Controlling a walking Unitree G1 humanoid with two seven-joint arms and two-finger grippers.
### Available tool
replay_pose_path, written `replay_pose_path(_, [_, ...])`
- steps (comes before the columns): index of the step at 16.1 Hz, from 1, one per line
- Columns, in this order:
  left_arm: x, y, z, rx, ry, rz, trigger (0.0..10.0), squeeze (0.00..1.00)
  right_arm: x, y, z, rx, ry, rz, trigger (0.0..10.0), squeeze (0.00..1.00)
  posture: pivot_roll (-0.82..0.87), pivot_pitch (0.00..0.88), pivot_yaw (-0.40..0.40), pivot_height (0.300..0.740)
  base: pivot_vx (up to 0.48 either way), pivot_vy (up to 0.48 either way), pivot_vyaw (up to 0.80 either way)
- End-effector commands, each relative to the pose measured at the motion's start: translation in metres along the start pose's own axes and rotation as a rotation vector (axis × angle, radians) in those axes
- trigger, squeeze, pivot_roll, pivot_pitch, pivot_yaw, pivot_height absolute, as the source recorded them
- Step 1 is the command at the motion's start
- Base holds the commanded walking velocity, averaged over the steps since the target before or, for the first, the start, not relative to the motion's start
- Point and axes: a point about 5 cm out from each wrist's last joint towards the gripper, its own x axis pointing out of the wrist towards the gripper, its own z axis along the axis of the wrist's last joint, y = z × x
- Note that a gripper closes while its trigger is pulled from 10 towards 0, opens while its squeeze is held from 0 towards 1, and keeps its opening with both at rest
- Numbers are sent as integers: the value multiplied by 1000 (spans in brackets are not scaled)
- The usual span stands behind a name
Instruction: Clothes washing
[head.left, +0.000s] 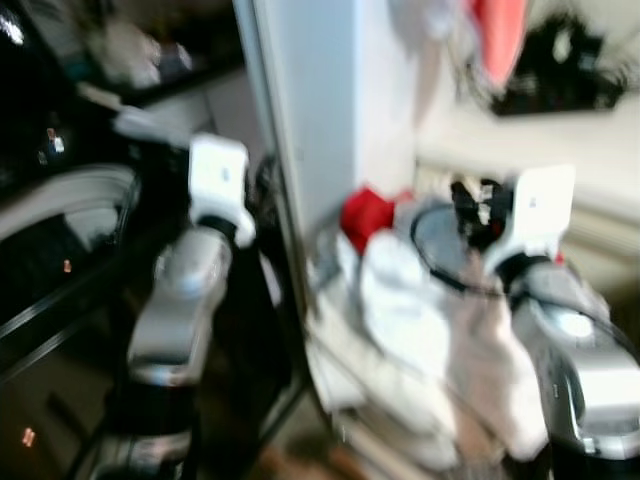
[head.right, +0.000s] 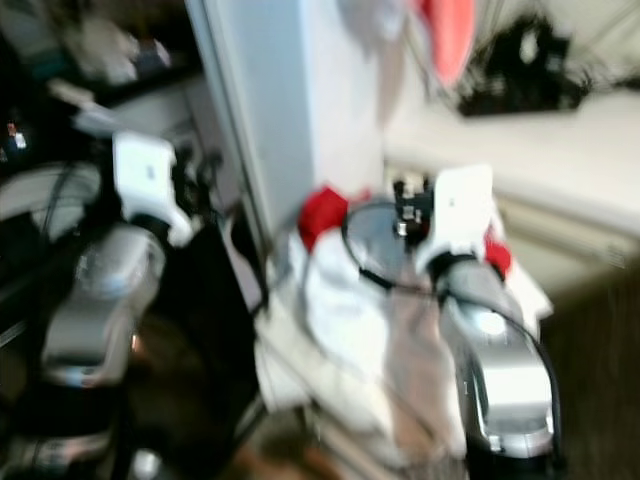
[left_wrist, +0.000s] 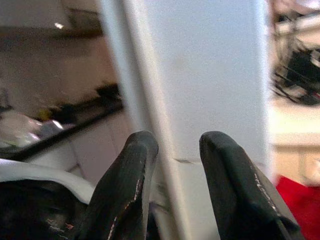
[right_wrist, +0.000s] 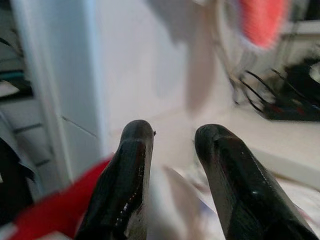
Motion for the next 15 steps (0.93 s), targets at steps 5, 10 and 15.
replay_pose_path(5, [-2,6,-3,-6,11,18,10000,0,-1,2,-3,24,34,-3,10000,0,-44,0,73,740,0,94,0])
replay_pose_path(10, [-1,7,-3,-2,14,19,10000,0,-2,-1,-4,22,48,-18,10000,0,-46,0,73,740,0,474,-400])
replay_pose_path(15, [0,3,-3,98,24,21,10000,0,0,-3,-2,16,48,-11,10000,0,-49,0,72,740,0,-163,0])
